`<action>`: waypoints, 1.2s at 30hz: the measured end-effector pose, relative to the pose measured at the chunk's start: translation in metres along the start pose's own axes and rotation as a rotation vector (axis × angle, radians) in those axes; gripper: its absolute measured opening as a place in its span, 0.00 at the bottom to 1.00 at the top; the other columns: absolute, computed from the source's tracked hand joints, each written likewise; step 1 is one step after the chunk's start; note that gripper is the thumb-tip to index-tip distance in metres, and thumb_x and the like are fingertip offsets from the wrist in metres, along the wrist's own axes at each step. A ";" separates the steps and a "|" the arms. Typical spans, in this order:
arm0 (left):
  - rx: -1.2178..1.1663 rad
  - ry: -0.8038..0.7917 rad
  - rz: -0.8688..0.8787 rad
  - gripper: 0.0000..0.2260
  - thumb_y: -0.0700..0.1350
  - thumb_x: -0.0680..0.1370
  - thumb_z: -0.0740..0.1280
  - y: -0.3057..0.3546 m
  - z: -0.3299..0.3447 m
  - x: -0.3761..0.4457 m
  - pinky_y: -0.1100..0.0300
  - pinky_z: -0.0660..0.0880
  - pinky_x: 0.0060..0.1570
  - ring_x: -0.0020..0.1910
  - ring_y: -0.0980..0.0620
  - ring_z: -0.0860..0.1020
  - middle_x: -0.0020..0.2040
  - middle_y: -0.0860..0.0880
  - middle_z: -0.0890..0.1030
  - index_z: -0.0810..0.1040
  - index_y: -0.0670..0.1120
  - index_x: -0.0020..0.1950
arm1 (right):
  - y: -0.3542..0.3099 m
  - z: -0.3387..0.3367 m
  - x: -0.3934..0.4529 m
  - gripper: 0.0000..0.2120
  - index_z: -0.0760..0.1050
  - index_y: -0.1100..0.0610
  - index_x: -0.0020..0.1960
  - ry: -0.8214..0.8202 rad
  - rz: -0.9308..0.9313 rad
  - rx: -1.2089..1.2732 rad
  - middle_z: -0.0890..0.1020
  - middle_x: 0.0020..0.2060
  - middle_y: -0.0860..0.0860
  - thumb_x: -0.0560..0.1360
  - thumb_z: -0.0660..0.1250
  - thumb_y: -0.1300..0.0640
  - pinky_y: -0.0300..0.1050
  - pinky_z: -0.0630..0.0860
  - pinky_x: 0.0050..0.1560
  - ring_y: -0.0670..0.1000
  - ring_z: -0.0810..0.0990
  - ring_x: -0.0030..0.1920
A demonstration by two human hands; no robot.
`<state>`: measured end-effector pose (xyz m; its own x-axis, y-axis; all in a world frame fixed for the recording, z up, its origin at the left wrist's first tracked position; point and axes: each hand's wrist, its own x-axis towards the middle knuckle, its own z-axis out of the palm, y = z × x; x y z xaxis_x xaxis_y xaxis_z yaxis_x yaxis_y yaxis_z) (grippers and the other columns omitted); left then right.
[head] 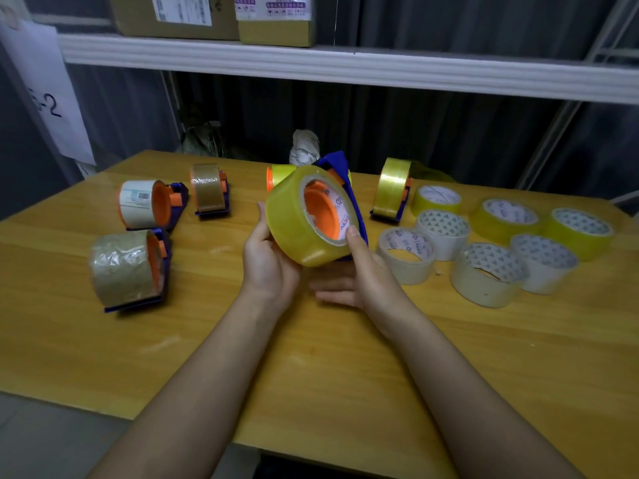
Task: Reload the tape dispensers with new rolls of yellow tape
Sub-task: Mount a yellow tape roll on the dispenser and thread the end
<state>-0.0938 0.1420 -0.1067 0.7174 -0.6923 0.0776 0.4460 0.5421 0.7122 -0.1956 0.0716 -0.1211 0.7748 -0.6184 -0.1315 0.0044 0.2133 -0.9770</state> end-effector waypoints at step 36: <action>0.734 0.067 0.136 0.36 0.68 0.67 0.56 -0.022 -0.005 0.003 0.63 0.74 0.42 0.40 0.55 0.78 0.41 0.50 0.78 0.72 0.41 0.62 | 0.004 -0.020 0.002 0.30 0.66 0.53 0.69 0.269 -0.421 -0.175 0.77 0.58 0.58 0.72 0.59 0.39 0.35 0.75 0.53 0.44 0.78 0.52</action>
<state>-0.0989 0.1309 -0.1253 0.7820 -0.5991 0.1721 -0.1033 0.1478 0.9836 -0.2061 0.0561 -0.1284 0.5386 -0.8006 0.2625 0.1568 -0.2109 -0.9649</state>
